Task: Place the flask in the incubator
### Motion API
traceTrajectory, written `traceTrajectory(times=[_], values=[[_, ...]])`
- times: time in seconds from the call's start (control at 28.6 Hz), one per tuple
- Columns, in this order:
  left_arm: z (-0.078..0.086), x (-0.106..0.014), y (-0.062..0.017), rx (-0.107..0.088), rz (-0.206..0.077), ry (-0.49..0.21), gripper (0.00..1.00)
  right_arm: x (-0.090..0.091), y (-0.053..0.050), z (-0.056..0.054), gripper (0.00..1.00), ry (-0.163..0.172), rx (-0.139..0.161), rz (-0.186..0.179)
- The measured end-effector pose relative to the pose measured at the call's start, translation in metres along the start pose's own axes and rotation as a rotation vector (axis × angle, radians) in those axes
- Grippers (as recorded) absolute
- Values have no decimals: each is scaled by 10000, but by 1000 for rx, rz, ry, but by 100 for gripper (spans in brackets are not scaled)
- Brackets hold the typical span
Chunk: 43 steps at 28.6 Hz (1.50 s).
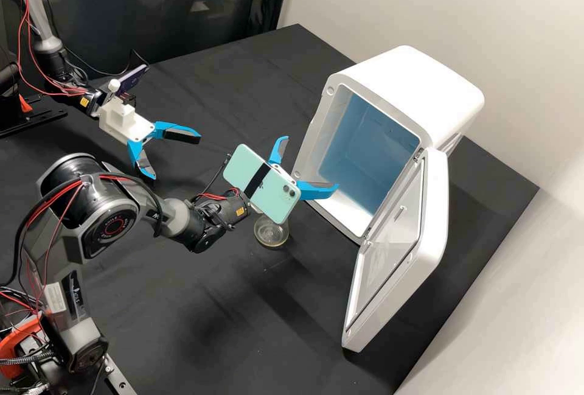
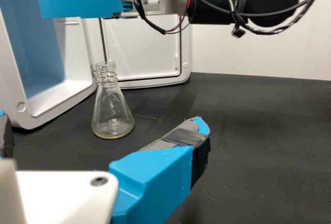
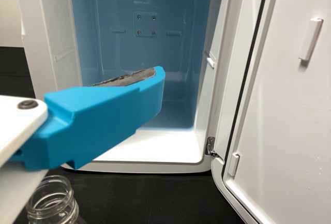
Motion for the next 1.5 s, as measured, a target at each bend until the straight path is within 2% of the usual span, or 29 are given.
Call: traceTrajectory(times=[0.07,0.17,0.56,0.66,0.77,0.84,1.19,1.5], values=[[-22,-14,-4,0,-4,2,100,0,0,0,100,0,0,0],[-62,-25,16,-18,3,15,100,0,0,0,100,0,0,0],[-62,-44,19,-18,5,17,100,0,0,0,100,0,4,0],[-62,-44,19,-18,5,17,100,-25,-1,11,100,8,10,10],[-62,-44,19,-18,5,17,100,-119,-12,81,100,25,14,12],[-62,-44,19,-18,5,17,100,-183,-28,136,100,22,22,4],[-70,-46,23,-18,6,20,100,-481,-141,379,100,-7,10,-33],[-61,-57,47,-15,16,18,100,-502,-341,609,100,-99,23,-117]])
